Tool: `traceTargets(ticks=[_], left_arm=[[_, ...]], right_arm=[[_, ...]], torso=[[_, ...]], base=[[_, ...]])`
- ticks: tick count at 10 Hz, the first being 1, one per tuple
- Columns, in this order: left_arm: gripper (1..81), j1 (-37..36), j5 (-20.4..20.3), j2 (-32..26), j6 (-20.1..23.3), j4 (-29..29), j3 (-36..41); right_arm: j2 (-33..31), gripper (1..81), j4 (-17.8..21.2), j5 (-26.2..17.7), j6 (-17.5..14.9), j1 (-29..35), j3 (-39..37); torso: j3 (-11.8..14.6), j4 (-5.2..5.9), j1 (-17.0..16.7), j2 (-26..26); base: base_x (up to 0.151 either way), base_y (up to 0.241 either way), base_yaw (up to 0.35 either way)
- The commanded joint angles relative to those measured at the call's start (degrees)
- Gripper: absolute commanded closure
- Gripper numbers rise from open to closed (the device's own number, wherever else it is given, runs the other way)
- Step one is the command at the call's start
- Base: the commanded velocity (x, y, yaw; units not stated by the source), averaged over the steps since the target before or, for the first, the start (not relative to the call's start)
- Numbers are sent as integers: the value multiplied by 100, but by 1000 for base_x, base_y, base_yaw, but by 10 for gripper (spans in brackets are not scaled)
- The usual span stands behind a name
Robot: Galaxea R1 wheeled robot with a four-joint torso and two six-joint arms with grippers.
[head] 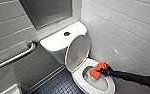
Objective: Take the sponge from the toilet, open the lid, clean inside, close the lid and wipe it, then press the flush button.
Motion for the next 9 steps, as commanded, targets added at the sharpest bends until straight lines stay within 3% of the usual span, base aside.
traceTargets(ticks=[1, 6, 9], left_arm=[[10, 221, 177, -50, 7, 84, 95], [10, 221, 177, 29, 15, 92, 95], [10, 221, 107, 38, 85, 92, 113]], right_arm=[[-486, 811, 66, 44, 226, 181, 431], [-1856, 811, 127, 930, 288, -575, 2134], [-2418, 811, 127, 1589, 288, -1365, 2855]], torso=[[0, 0, 0, 0], [0, 0, 0, 0], [0, 0, 0, 0]], base=[[0, 0, 0], [0, 0, 0], [0, 0, 0]])
